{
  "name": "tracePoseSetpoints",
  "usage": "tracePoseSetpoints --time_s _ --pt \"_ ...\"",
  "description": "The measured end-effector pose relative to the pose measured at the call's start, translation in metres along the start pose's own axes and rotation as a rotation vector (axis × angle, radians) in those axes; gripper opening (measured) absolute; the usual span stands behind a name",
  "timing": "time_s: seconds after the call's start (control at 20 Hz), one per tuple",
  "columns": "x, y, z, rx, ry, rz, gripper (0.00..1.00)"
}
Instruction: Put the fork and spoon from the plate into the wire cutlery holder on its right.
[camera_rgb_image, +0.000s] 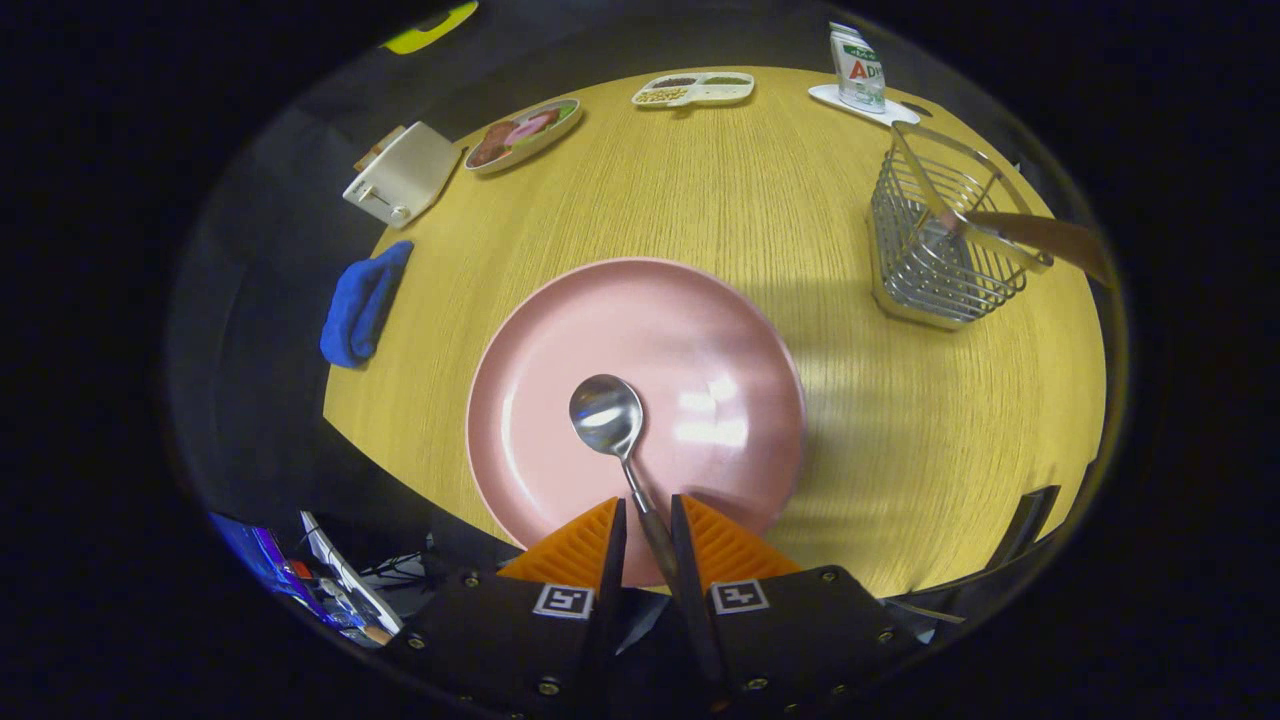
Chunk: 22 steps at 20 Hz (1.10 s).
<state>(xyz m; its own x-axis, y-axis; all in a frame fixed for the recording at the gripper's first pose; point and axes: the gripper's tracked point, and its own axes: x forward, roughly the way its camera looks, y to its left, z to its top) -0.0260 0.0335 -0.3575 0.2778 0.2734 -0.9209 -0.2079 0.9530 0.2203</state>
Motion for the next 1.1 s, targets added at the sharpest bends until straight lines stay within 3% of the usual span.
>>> tracePoseSetpoints --time_s 0.15,0.25,0.35,0.6,1.1 --pt "0.013 0.002 -0.009 0.016 0.04 0.019 0.28" --pt "0.015 0.009 -0.007 0.048 0.028 0.068 0.2" --pt "0.01 0.006 -0.002 0.078 -0.005 0.047 0.06" --pt "-0.012 0.016 0.019 0.149 -0.086 0.124 0.06" --pt "-0.089 -0.021 0.086 0.328 -0.267 0.176 0.06"
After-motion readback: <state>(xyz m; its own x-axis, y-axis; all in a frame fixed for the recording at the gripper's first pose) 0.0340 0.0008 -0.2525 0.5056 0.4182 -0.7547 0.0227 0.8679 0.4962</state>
